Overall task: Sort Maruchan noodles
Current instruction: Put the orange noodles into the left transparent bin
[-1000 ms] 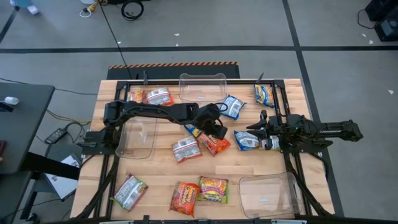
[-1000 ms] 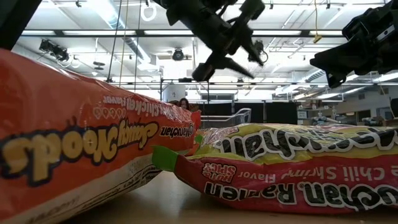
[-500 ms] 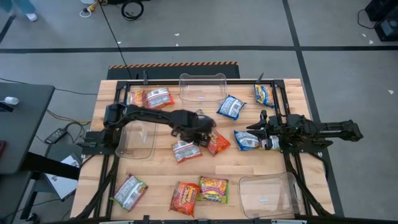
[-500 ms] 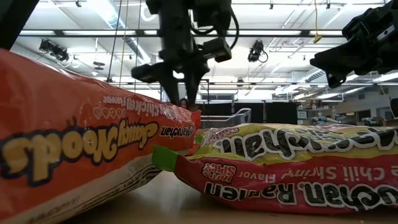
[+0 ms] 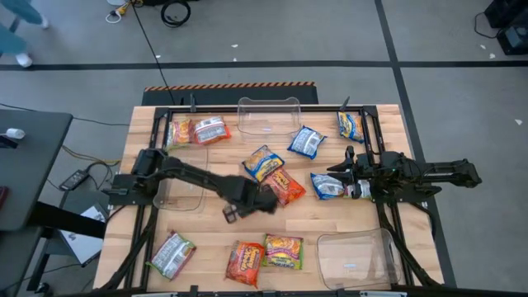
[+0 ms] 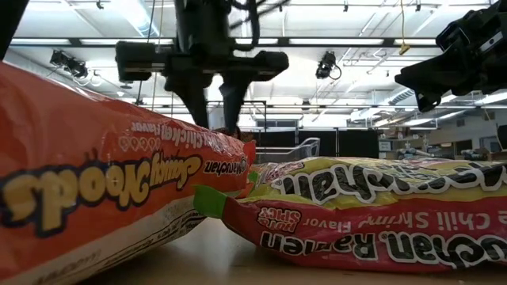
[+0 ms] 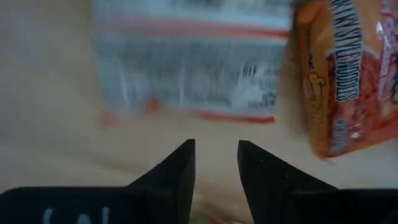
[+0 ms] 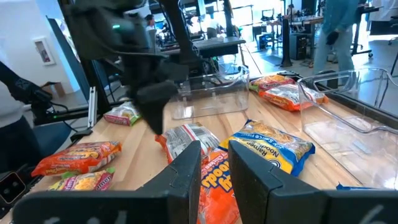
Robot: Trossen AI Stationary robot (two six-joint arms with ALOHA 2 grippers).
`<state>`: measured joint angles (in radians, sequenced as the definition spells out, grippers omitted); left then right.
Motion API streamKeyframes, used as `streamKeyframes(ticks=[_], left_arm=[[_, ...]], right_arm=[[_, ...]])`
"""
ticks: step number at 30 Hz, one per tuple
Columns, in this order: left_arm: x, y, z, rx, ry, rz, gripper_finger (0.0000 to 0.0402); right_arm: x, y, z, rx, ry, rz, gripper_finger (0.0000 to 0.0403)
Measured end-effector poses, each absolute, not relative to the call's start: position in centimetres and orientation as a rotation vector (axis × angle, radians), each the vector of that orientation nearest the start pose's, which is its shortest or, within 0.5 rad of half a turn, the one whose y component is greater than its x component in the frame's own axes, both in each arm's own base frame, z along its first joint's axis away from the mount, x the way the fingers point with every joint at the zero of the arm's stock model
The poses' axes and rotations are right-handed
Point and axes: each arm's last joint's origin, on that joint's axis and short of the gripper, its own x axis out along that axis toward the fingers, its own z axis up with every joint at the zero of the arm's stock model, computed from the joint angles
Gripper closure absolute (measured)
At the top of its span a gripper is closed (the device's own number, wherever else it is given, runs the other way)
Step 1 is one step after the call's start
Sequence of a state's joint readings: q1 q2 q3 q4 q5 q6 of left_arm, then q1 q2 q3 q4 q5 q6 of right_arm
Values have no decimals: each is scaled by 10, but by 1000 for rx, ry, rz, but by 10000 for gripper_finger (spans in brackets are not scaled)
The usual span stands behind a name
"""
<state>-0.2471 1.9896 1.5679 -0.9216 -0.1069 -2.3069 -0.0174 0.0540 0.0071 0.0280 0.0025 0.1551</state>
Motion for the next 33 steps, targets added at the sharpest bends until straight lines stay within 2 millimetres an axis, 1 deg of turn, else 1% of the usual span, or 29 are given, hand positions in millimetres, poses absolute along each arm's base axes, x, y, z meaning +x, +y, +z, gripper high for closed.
streamKeyframes(ticks=[1,3,6,7,8,9,11,13,18,20,22,24,26,27,30,33], left_arm=[[388,-98,204,-1710,710,1332,275],[394,-98,203,-1726,619,1278,275],[397,-89,200,-1682,430,1292,276],[397,-85,198,-1671,422,1295,276],[397,-82,197,-1651,465,1294,276],[396,-79,196,-1624,562,1281,276],[396,-78,195,-1554,765,1192,276],[396,-79,195,-1477,873,1099,276],[396,-79,196,-1331,931,1003,276],[395,-79,195,-1232,978,942,276],[393,-79,195,-1093,1047,875,276],[388,-77,193,-881,1153,777,276],[387,-78,193,-648,1230,600,276],[388,-78,194,-574,1246,529,276],[384,-82,193,-458,1326,405,276],[381,-92,195,-374,1365,278,276]], right_arm=[[101,-2,164,155,18,-21,316],[101,-2,164,155,17,-21,316],[101,-2,164,155,17,-21,316],[101,-2,164,155,17,-21,316],[101,-2,164,155,17,-20,316],[101,-2,164,155,17,-21,316],[101,-2,164,155,17,-21,316],[101,-2,164,155,18,-21,316],[101,-2,164,155,17,-21,316],[101,-2,164,155,17,-21,316],[101,-2,164,155,17,-21,316],[101,-2,164,155,17,-21,316],[101,-2,164,155,17,-21,316],[101,-2,164,155,17,-21,316],[101,-2,164,155,17,-21,316],[101,-2,164,155,17,-21,316]])
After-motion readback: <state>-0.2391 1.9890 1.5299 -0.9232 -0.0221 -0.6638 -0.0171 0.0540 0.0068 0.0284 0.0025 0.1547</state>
